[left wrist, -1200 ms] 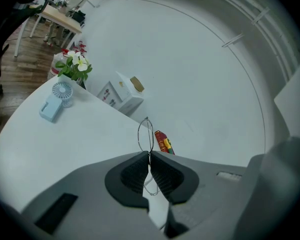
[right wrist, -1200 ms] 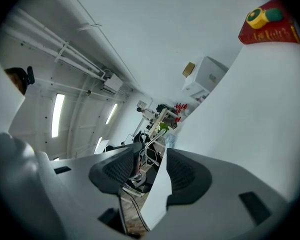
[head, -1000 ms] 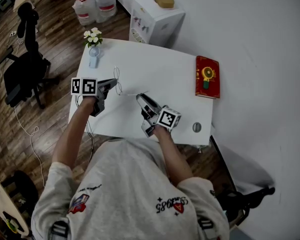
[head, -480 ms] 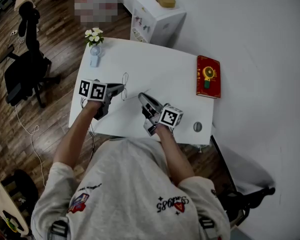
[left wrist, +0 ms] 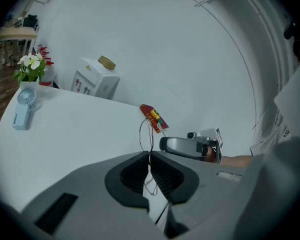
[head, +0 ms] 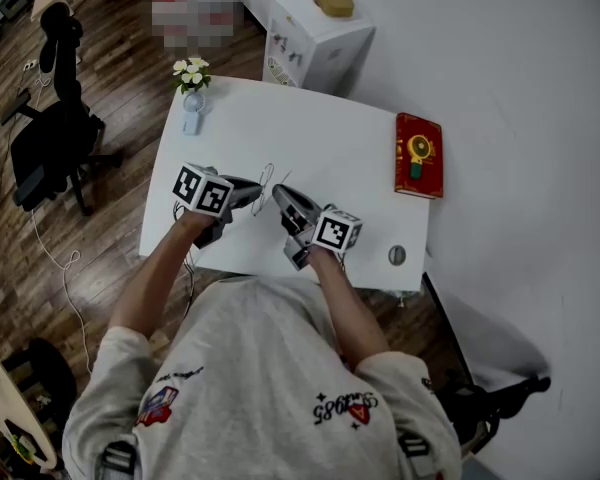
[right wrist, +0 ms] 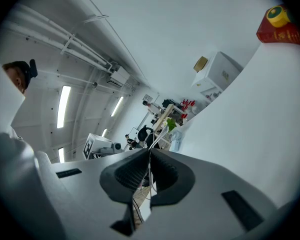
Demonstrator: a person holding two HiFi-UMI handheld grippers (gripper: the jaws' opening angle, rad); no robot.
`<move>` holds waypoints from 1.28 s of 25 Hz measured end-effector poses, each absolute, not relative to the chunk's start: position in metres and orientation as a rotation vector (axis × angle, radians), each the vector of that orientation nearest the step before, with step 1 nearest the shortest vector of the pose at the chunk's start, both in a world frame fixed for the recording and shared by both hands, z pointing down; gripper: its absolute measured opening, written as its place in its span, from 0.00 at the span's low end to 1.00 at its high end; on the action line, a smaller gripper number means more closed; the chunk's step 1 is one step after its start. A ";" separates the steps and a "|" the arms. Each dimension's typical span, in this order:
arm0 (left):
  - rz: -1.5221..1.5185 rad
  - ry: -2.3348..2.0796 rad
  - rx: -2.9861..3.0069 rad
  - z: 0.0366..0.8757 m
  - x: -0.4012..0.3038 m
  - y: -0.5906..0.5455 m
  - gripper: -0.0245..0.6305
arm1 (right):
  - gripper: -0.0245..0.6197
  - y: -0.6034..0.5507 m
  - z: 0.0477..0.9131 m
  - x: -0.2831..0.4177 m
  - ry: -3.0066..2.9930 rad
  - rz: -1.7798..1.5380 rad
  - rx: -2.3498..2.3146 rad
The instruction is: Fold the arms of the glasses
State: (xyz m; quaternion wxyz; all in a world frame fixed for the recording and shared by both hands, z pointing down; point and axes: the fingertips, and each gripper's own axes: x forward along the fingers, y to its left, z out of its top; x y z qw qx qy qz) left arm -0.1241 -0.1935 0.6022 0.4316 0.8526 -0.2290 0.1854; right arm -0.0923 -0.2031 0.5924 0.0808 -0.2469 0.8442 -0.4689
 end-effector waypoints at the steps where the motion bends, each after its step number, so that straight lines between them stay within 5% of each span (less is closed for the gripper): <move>1: 0.472 -0.560 2.131 0.602 -0.121 -0.191 0.06 | 0.05 -0.203 0.594 -0.094 2.532 -1.398 -0.749; 20: 0.402 -0.605 2.067 0.624 -0.132 -0.186 0.06 | 0.23 -0.196 0.610 -0.095 2.692 -1.291 -0.889; 32: 0.314 -0.863 1.987 0.638 -0.195 -0.205 0.06 | 0.04 -0.221 0.609 -0.028 2.782 -0.893 -1.411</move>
